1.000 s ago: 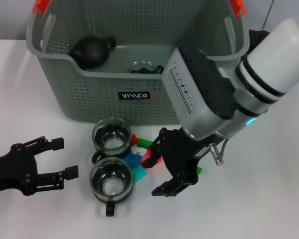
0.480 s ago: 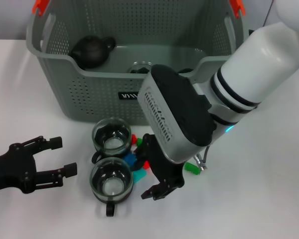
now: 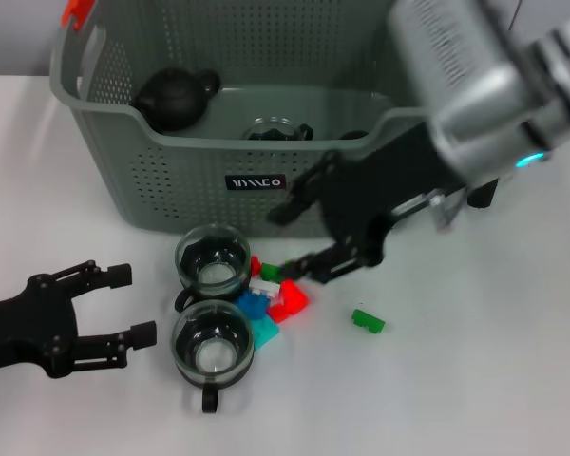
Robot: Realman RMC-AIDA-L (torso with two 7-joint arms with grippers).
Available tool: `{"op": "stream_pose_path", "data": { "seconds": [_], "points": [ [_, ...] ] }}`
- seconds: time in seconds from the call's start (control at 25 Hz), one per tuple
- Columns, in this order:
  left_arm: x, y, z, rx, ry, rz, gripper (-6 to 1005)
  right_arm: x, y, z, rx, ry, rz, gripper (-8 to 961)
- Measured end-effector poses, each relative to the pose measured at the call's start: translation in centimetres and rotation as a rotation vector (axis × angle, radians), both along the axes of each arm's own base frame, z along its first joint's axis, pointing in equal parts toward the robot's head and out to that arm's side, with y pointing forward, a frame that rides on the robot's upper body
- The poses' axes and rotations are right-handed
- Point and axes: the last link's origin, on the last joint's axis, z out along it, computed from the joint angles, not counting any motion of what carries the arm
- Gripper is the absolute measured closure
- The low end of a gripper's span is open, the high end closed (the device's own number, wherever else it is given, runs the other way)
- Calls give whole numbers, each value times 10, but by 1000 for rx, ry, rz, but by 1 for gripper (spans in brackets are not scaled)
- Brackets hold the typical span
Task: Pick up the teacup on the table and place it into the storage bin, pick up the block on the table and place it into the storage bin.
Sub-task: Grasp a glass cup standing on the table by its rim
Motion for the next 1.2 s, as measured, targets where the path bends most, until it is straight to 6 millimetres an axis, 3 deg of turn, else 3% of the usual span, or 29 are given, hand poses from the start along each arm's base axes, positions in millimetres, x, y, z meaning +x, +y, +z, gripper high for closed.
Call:
{"op": "stream_pose_path", "data": {
  "seconds": [0.2,0.32,0.48,0.6,0.8,1.0,1.2],
  "points": [
    [6,6,-2,-15,20,-53,66,28,4,38,40,177,-165,338],
    [14,13,-4,-35,30,-91,66,46,-1,49,52,282,-246,335],
    [24,21,-5,-52,24,-131,67,69,-11,52,50,365,-340,329],
    [30,25,-3,-63,14,-161,67,82,-22,48,33,400,-374,157],
    [36,29,1,-81,38,-208,67,101,-31,45,28,431,-406,82],
    [48,36,-1,-187,98,-250,66,109,-31,48,39,450,-448,7],
    [65,41,-6,-327,162,-257,66,110,-31,46,41,460,-463,7]
  ]
}}
